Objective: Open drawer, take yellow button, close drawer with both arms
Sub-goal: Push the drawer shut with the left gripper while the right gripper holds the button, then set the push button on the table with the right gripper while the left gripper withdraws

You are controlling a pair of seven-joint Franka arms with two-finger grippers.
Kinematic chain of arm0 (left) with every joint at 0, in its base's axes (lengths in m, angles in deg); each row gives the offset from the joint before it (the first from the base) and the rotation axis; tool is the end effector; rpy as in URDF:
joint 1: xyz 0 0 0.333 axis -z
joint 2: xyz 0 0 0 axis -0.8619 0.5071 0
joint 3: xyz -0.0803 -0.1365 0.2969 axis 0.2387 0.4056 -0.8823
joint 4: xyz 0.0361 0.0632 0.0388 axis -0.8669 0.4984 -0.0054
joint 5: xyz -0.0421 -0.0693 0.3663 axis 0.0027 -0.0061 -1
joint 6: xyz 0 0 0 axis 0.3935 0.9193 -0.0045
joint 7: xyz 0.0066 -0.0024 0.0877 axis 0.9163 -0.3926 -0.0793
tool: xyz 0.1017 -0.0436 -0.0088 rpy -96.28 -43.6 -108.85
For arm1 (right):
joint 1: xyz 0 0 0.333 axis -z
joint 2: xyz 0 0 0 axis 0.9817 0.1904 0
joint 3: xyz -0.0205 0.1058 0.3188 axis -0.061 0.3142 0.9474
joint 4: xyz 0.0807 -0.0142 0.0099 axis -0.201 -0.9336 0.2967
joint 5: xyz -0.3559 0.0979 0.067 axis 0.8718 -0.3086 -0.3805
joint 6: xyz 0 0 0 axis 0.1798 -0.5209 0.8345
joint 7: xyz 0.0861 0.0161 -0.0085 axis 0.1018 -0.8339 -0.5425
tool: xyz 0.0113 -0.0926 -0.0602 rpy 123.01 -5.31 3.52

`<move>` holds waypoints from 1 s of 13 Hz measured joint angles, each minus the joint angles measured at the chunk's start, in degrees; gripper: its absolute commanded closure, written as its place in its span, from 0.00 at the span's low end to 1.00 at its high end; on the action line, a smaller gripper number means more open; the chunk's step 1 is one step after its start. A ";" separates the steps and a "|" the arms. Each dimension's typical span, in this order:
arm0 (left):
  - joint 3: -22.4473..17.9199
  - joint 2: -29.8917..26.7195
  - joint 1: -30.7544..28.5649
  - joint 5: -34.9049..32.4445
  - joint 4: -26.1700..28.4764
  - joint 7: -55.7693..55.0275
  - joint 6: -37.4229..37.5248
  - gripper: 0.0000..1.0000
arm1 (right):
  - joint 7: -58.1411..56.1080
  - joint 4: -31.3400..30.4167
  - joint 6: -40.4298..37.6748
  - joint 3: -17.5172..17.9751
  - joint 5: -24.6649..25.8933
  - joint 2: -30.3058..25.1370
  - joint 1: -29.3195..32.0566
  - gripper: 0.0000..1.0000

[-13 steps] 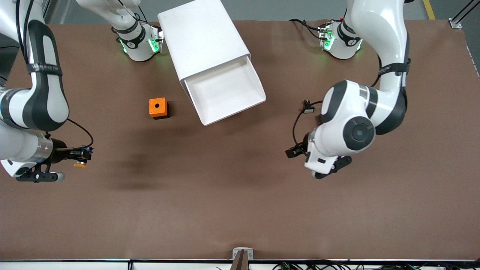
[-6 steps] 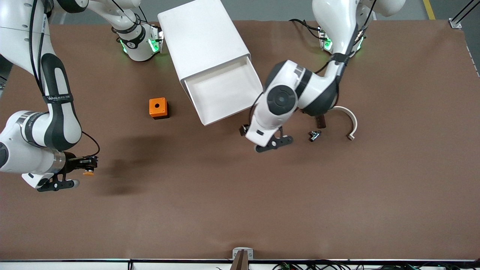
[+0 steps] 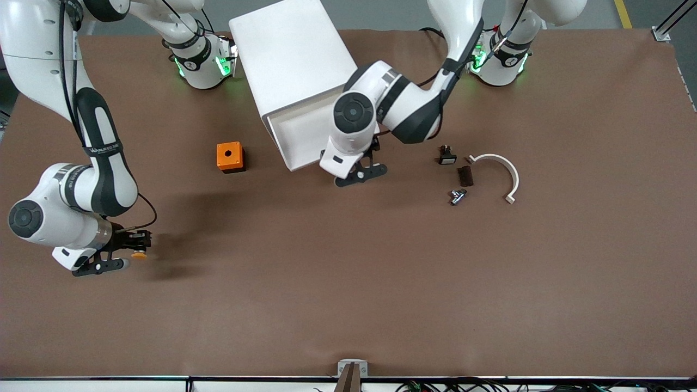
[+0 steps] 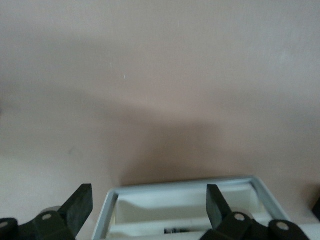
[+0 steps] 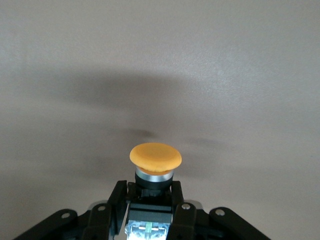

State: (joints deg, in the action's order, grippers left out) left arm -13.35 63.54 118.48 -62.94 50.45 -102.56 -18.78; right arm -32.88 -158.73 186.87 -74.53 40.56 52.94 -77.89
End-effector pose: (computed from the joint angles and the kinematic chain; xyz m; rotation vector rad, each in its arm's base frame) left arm 0.4460 -0.5388 0.3696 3.0875 0.4278 -0.3909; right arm 0.6564 -0.0779 0.2576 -3.1141 -0.2669 0.0788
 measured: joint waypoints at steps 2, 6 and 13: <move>0.37 -0.03 3.11 0.00 0.00 -4.10 0.88 0.00 | -0.01 -2.98 4.23 0.19 -0.01 0.36 0.00 0.93; 4.25 -0.09 4.62 -0.02 0.00 -10.08 1.75 0.00 | 0.01 -4.55 5.37 0.35 -0.49 1.16 0.00 0.57; 5.28 -1.05 3.89 -0.21 -0.10 -14.52 1.88 0.00 | 0.91 -3.38 2.17 0.46 -1.62 -0.68 -0.06 0.00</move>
State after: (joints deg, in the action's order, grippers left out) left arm -8.07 62.49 122.38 -63.16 50.35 -117.08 -16.90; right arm -31.97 -162.11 189.04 -74.07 38.95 52.26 -77.95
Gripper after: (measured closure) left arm 0.000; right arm 0.194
